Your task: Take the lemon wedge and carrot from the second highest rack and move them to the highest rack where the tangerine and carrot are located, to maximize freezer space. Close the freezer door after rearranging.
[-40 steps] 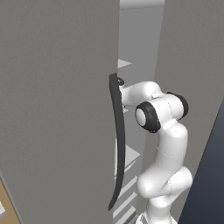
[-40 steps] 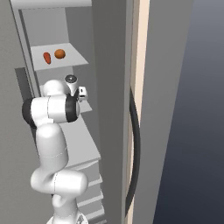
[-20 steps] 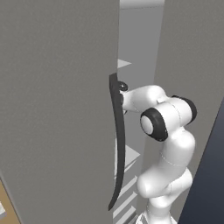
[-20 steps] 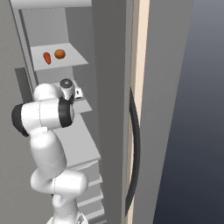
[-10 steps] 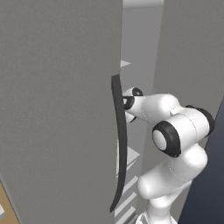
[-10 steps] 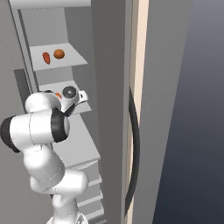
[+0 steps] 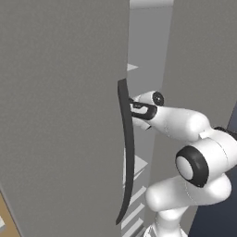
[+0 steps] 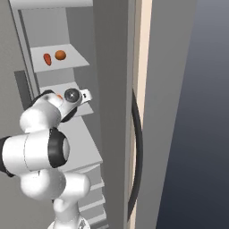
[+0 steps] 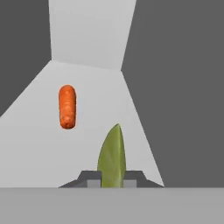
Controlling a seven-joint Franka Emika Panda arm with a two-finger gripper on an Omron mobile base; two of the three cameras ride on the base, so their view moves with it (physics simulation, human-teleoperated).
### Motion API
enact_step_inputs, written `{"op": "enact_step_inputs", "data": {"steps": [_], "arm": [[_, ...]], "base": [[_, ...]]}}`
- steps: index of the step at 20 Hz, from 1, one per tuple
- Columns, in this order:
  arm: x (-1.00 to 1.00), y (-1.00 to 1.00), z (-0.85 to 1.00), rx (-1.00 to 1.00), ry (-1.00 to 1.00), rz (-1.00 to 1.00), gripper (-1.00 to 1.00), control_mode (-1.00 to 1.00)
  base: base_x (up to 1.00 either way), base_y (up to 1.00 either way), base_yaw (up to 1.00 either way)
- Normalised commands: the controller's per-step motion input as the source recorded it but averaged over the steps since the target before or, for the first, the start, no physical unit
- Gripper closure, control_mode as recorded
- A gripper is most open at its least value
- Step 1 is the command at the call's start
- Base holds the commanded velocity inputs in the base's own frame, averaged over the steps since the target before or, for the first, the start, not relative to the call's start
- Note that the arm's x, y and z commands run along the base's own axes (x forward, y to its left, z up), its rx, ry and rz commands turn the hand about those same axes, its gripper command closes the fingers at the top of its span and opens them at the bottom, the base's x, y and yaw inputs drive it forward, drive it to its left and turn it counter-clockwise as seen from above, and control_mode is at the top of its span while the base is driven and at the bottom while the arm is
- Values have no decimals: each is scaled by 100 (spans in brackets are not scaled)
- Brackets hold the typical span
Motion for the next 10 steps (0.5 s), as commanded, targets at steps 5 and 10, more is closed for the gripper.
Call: {"op": "enact_step_inputs", "data": {"steps": [5,10], "arm": [[-33,0,99,0,0,0,100,-100],[-33,0,100,0,0,0,100,-100]], "base": [[0,0,0],[0,0,0]]}}
